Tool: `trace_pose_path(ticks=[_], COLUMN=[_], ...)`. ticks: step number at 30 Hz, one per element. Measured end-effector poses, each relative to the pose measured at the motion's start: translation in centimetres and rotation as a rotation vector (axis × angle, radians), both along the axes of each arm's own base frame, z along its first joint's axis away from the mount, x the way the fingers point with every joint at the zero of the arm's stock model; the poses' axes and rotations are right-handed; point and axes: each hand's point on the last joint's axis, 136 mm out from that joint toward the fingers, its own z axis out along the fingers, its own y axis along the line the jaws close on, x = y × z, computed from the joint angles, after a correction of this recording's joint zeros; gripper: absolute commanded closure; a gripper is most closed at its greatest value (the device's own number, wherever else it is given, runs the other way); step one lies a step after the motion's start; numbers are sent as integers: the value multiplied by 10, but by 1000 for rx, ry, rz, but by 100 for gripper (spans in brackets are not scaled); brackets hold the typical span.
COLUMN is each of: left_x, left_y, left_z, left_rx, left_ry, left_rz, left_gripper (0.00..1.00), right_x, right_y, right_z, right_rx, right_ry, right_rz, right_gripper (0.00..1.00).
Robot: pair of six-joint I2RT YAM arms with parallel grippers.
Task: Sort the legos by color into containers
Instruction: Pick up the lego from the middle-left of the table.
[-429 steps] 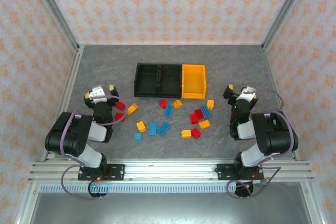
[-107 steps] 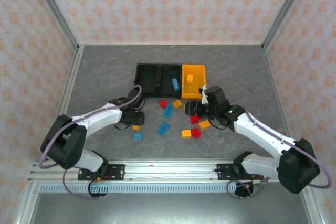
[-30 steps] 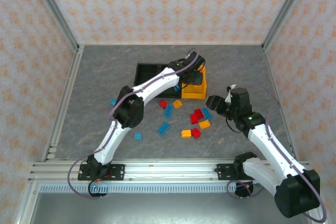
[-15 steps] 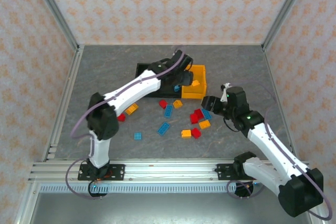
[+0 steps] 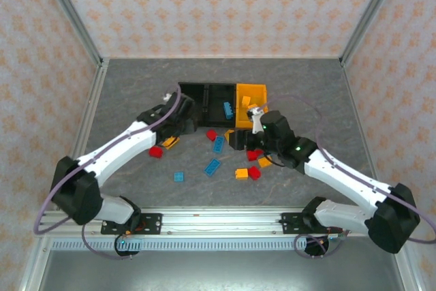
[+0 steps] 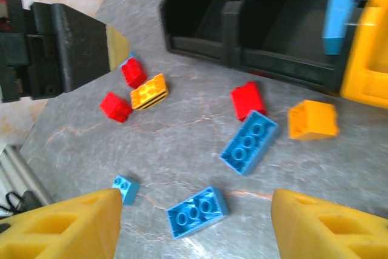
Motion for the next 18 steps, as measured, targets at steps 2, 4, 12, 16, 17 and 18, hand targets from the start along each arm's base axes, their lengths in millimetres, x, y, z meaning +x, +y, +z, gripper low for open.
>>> trace_pose_path(ticks=[2,4,12,16,17,18], left_x=[-8,-14,-42,-57,-59,-61], left_y=[17,33,88,101,102,103], left_z=[-2,-5,-50,-72,-76,-78], left_rx=[-13,-23,-60,-79,-85,-93], left_ry=[-7,-15,70,127,134,136], left_rz=[60,129,423,542,561,579], left_gripper=[45,43,34,29,28,28], right_x=[1,3,6,6,6,7], right_y=[15,30,50,50,50,50], right_z=[2,1,-5,-4,-4,-4], right_rx=[-4,-12,-29,-30,-31,-31], right_ry=[-8,-13,-13,-19,-20,-21], right_rz=[35,65,103,106,106,104], right_gripper=[34,34,34,34,34,34])
